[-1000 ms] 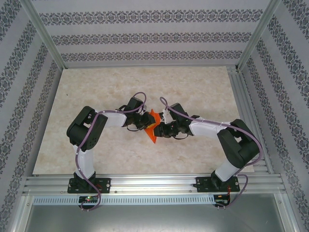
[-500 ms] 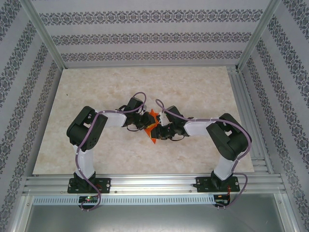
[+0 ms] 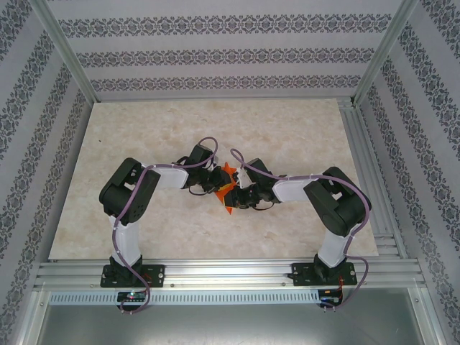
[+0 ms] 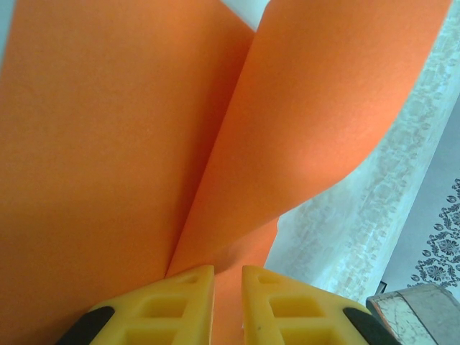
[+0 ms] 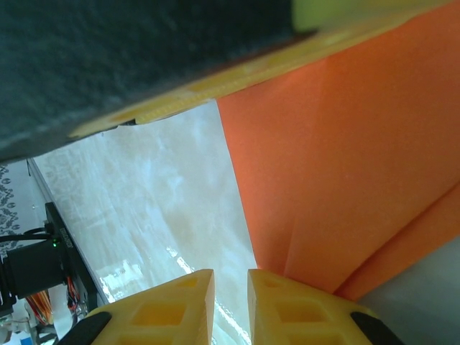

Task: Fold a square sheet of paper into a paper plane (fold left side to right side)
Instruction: Fourth fold the wing at the center of the table.

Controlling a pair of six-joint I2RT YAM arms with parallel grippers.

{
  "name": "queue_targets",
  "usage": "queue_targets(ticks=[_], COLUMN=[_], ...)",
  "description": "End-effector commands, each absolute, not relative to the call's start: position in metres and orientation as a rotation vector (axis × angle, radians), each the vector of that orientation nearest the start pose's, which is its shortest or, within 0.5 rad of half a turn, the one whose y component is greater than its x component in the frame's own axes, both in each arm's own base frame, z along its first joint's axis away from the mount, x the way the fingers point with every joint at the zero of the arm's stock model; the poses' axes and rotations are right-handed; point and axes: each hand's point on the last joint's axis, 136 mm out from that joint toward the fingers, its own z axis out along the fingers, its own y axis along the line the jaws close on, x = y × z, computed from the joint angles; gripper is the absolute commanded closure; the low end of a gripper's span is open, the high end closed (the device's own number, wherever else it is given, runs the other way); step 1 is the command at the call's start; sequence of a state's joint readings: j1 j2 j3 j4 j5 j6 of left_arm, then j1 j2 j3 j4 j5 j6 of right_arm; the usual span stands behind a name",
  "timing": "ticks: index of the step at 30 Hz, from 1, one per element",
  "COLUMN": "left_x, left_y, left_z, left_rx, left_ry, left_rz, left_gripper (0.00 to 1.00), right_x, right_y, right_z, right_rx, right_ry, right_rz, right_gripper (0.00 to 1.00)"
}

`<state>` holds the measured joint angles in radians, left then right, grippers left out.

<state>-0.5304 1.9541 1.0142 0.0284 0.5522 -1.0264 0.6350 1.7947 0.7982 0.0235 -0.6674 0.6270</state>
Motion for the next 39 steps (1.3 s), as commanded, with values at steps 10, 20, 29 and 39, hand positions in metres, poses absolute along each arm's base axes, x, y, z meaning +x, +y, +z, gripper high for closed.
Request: queue_targets(ticks=[10,20,29,39], left_x=[0.328,0.359,0.401,0.433], left_y=[-0.272,-0.274,-0.269,-0.271], left_z=[-0.026,-0.013,-0.007,0.001], left_rx=[-0.576,-0.525,-0.519,-0.534], left_ry=[2.883,2.869,2.838,2.790], left_rz=[-1.010,-0.976,-0.962,-1.017], left_gripper=[0.80,0.79,0.79,0.78], right_x=[0.230,0.209,0.200,0.198], right_y=[0.301,0.282,0.277,0.276], right_z=[-0.001,-0.019,-0.026,-0.027], right_rx=[-0.349,-0.363,-0.369,-0.381], right_ry=[2.878,3.017,3.052,3.061], right_rz=[1.154,1.019,0.990,0.978], right_gripper=[0.80,0.86,0.89,0.89])
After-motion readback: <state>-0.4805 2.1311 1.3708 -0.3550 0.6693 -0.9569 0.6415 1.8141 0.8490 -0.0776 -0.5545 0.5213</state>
